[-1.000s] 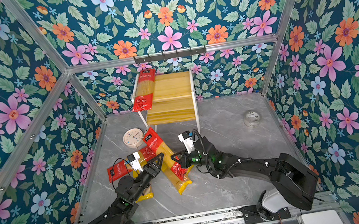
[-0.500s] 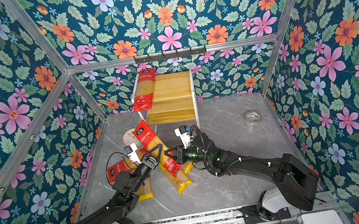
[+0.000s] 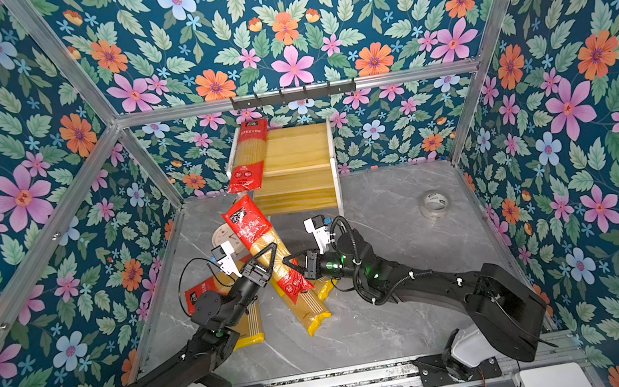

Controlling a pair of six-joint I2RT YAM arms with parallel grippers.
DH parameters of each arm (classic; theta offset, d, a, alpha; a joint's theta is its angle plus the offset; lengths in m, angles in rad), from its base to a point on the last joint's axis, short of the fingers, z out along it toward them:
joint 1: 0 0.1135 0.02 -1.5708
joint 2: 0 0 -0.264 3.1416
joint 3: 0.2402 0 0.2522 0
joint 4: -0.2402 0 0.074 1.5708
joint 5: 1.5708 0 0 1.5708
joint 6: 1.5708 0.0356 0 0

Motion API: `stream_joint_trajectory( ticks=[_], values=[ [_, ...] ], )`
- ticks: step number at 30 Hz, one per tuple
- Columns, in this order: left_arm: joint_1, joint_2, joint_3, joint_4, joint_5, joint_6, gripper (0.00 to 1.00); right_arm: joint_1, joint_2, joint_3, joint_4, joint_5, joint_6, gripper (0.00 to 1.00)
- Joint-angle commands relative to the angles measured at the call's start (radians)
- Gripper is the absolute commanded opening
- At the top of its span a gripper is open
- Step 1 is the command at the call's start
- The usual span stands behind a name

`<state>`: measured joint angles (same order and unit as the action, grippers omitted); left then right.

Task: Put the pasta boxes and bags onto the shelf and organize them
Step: 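Lift the red pack upright with both grippers toward the wooden shelf, then carry the upright red pack with both grippers onto the wooden shelf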

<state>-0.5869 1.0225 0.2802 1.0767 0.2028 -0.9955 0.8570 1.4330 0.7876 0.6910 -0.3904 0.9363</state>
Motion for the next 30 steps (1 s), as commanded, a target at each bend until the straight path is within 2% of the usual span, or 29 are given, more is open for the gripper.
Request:
stream_joint_trajectory(
  ticks=[1,5,10,12,14,18,22,30],
  values=[
    [-0.002,-0.010,0.029,0.038,0.066,0.010,0.28,0.007,0.003,-0.008,0.066,-0.089,0.027,0.22],
    [-0.002,-0.061,0.046,-0.045,0.045,0.000,0.24,-0.003,-0.014,-0.027,-0.010,-0.101,-0.040,0.46],
    [-0.002,-0.119,0.172,-0.291,0.025,0.072,0.22,-0.029,-0.061,0.003,-0.253,-0.120,-0.190,0.74],
    [-0.002,-0.103,0.228,-0.357,0.030,0.083,0.18,-0.031,-0.070,0.039,-0.372,-0.141,-0.280,0.81],
    [-0.002,-0.078,0.268,-0.381,0.052,0.083,0.13,-0.032,-0.073,0.069,-0.434,-0.154,-0.323,0.83],
    [-0.002,-0.073,0.294,-0.367,0.055,0.064,0.11,-0.037,-0.064,0.104,-0.452,-0.185,-0.343,0.84],
    [-0.002,-0.102,0.329,-0.427,0.038,0.094,0.10,-0.042,-0.050,0.131,-0.452,-0.206,-0.344,0.83],
    [-0.002,-0.066,0.390,-0.426,0.076,0.089,0.11,-0.051,-0.027,0.143,-0.443,-0.219,-0.340,0.84]
  ],
)
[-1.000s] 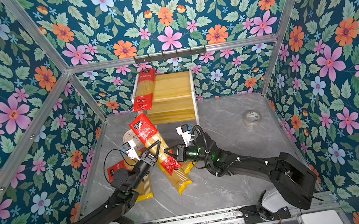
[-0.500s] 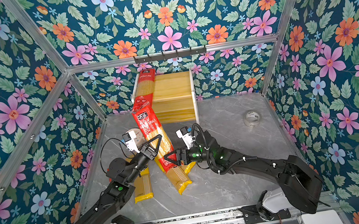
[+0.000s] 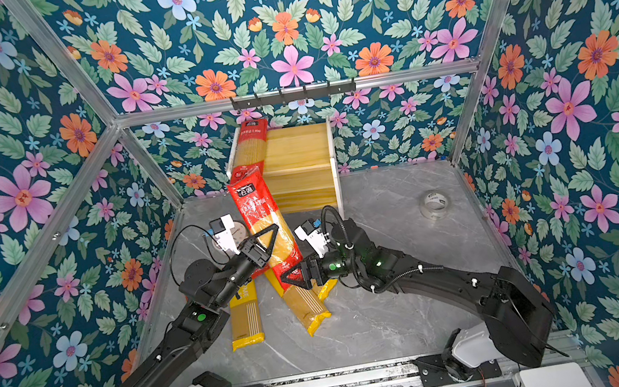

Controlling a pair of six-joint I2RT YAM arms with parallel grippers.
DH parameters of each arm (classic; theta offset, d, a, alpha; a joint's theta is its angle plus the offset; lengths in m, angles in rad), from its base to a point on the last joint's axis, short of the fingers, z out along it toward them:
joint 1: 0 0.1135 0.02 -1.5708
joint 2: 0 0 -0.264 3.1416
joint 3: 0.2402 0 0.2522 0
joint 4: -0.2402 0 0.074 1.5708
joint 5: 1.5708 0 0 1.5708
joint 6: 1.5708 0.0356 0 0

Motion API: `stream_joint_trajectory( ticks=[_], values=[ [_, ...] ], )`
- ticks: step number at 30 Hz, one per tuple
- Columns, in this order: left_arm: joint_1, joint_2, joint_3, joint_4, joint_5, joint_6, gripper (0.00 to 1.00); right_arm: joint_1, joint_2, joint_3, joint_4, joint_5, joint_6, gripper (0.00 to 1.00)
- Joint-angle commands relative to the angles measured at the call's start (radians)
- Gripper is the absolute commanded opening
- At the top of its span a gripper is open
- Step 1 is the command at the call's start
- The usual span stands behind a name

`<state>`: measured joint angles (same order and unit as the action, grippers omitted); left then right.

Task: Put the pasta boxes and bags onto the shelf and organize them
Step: 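Carry the upright red pack with both grippers onto the wooden shelf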

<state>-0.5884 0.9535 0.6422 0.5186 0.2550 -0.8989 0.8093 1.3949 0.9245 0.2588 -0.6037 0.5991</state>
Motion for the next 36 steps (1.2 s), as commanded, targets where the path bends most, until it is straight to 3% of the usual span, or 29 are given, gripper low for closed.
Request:
stream_joint_trajectory(
  ticks=[1,7,14,19,28,32,36],
  values=[
    [-0.001,0.009,0.037,0.130,0.028,-0.011,0.11,-0.005,0.014,0.015,-0.020,-0.015,-0.002,0.85],
    [0.000,0.052,0.080,0.117,0.046,-0.015,0.12,-0.013,-0.009,0.024,-0.007,-0.045,-0.005,0.83],
    [0.004,0.151,0.146,0.160,0.136,-0.044,0.11,-0.050,-0.021,-0.010,0.094,-0.081,0.085,0.72],
    [0.013,0.145,0.141,0.160,0.127,-0.035,0.12,-0.096,-0.048,-0.053,0.179,-0.099,0.159,0.69],
    [0.052,0.205,0.196,0.161,0.152,-0.042,0.20,-0.110,-0.031,-0.078,0.381,-0.075,0.315,0.31],
    [0.065,0.241,0.255,0.128,0.174,-0.053,0.34,-0.112,-0.019,-0.043,0.408,-0.024,0.317,0.08],
    [0.097,0.293,0.397,-0.079,0.191,0.008,0.47,-0.128,0.013,0.046,0.384,0.016,0.325,0.00]
  ],
)
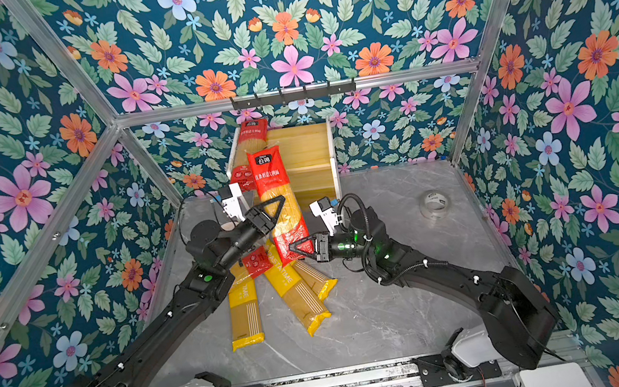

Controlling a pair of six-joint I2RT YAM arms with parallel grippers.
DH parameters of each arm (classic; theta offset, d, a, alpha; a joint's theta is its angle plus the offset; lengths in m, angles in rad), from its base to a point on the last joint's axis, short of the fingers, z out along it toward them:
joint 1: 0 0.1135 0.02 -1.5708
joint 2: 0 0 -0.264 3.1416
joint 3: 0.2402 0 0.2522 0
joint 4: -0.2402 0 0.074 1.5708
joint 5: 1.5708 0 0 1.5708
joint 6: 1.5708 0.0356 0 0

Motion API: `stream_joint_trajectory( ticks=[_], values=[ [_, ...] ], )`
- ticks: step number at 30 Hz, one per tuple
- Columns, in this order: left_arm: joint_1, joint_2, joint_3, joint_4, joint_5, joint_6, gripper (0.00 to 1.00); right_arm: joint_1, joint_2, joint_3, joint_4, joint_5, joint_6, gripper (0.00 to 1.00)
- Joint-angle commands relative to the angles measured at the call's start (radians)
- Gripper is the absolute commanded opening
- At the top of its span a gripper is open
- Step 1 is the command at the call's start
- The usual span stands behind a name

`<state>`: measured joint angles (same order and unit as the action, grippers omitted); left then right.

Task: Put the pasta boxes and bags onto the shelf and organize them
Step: 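Carry the upright red pack with both grippers onto the wooden shelf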

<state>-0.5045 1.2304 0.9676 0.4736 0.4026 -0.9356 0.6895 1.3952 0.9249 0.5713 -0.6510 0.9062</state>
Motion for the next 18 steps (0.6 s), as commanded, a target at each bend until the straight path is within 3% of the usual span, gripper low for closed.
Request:
stream_joint_trajectory(
  ticks=[1,5,9,14,18],
  values=[
    [0.023,0.027,0.096,-0.072,0.049,0.055,0.51,-0.013,0.024,0.068,0.077,0.068,0.031,0.00],
    [0.089,0.051,0.134,-0.097,0.068,0.023,0.63,-0.049,0.073,0.150,0.121,0.079,0.106,0.00],
    [0.135,0.042,0.150,-0.127,0.073,0.014,0.72,-0.099,0.124,0.271,0.017,0.097,0.150,0.00],
    [0.165,-0.048,0.098,-0.185,0.039,0.050,0.73,-0.119,0.177,0.434,-0.196,0.135,0.136,0.00],
    [0.167,-0.174,0.028,-0.335,-0.089,0.155,0.73,-0.123,0.229,0.542,-0.333,0.159,0.165,0.00]
  ],
)
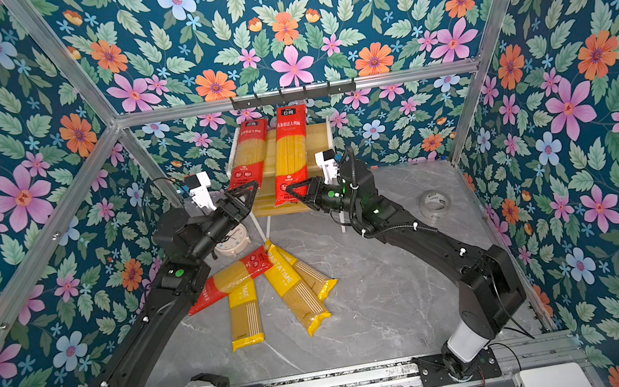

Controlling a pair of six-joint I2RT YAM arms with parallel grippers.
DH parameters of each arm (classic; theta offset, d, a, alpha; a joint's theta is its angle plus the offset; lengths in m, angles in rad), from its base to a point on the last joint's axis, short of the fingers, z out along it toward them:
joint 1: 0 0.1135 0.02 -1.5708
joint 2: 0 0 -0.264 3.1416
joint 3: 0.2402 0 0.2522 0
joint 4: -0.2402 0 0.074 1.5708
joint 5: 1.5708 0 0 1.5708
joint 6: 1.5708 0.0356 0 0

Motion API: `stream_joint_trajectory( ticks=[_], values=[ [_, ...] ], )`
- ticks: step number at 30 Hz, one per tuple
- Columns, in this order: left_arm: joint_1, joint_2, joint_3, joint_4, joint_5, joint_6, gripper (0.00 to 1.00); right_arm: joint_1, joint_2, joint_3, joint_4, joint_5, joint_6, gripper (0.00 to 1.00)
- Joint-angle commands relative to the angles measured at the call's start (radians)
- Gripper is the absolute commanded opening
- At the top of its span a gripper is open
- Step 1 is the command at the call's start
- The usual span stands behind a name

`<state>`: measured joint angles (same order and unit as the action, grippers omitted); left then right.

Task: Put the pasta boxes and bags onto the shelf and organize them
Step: 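Carry the upright red pack with both grippers onto the wooden shelf, then lean the red pack beside the first one with the right gripper while the left withdraws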

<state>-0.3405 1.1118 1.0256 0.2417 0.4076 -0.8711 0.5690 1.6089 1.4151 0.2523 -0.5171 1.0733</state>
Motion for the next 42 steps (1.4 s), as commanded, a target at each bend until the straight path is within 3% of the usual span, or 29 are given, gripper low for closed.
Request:
stream_joint_trajectory(
  ticks=[1,6,14,16,18,23,27,35,42],
  values=[
    [0.003,-0.087,-0.050,-0.137,-0.134,0.109,0.74,-0.004,0.028,0.075,-0.031,0.026,0.010,0.00],
    [0.002,-0.198,-0.131,-0.282,-0.285,0.179,0.75,-0.015,0.152,0.276,-0.220,0.014,0.028,0.00],
    [0.003,-0.217,-0.263,-0.205,-0.254,0.097,0.73,-0.027,0.296,0.498,-0.355,-0.057,0.064,0.00],
    [0.002,-0.219,-0.286,-0.190,-0.242,0.081,0.73,-0.029,0.320,0.537,-0.390,-0.096,0.061,0.10],
    [0.002,-0.230,-0.302,-0.193,-0.236,0.082,0.73,-0.031,0.311,0.536,-0.416,-0.111,0.041,0.29],
    [0.002,-0.265,-0.355,-0.202,-0.233,0.067,0.72,-0.035,0.226,0.416,-0.424,-0.061,0.003,0.37],
    [0.002,-0.280,-0.398,-0.195,-0.219,0.060,0.71,-0.045,0.196,0.362,-0.403,-0.041,-0.009,0.36],
    [0.000,-0.275,-0.509,-0.116,-0.208,0.003,0.70,-0.048,0.277,0.491,-0.425,-0.133,-0.028,0.17],
    [-0.029,-0.229,-0.524,-0.053,-0.196,-0.008,0.67,-0.044,0.303,0.501,-0.421,-0.137,-0.015,0.15]
  ],
)
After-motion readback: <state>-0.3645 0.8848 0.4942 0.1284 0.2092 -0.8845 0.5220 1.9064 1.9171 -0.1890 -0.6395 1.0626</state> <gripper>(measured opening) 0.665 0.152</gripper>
